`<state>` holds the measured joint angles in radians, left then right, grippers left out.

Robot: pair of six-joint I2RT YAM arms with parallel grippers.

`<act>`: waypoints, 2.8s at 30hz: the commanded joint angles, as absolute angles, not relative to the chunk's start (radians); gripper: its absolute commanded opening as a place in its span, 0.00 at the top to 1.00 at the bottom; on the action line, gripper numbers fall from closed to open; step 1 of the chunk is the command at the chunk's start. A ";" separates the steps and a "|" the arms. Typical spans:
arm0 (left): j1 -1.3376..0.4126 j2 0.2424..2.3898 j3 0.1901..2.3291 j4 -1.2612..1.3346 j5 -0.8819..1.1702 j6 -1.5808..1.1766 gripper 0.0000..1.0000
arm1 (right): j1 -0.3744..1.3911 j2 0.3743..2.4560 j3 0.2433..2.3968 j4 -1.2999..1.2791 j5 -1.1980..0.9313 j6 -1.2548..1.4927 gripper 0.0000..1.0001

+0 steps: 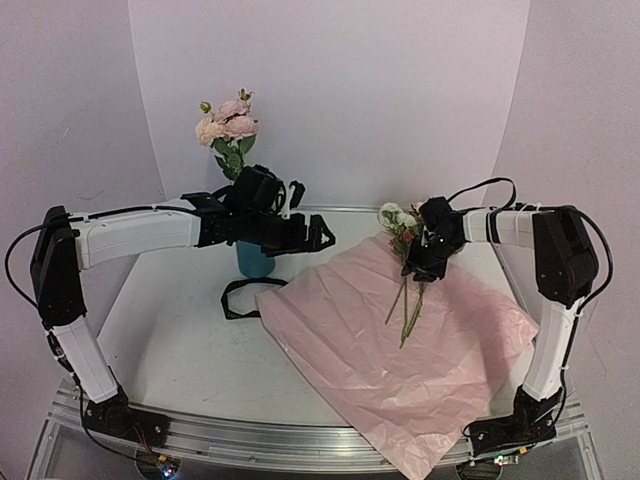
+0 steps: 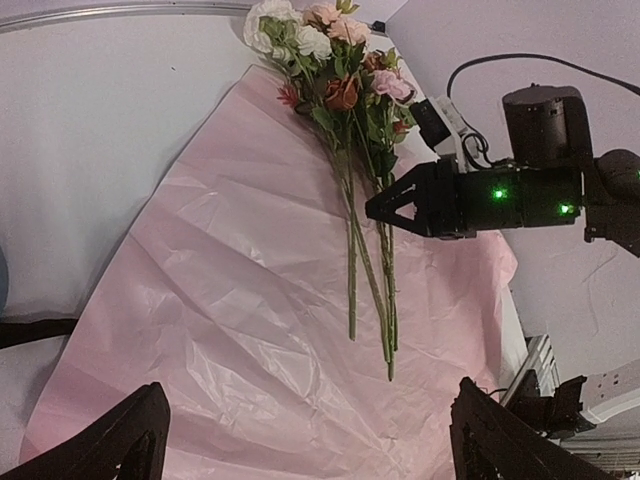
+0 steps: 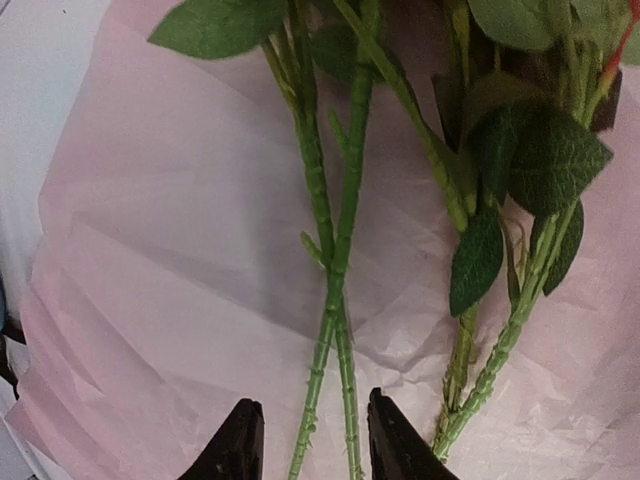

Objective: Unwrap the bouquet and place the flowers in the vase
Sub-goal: Pick up the fake flower from the wrapping paper.

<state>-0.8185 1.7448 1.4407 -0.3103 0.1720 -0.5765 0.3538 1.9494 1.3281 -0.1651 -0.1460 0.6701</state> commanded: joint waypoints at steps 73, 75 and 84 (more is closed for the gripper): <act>-0.822 1.784 1.537 -0.294 0.251 -0.561 0.01 | 0.379 1.779 1.252 -0.013 -0.555 0.478 1.00; -0.823 1.801 1.551 -0.293 0.266 -0.568 0.01 | 0.380 1.775 1.225 0.003 -0.581 0.477 1.00; -0.831 1.885 1.638 -0.288 0.300 -0.581 0.02 | 0.380 1.828 1.189 0.065 -0.585 0.472 1.00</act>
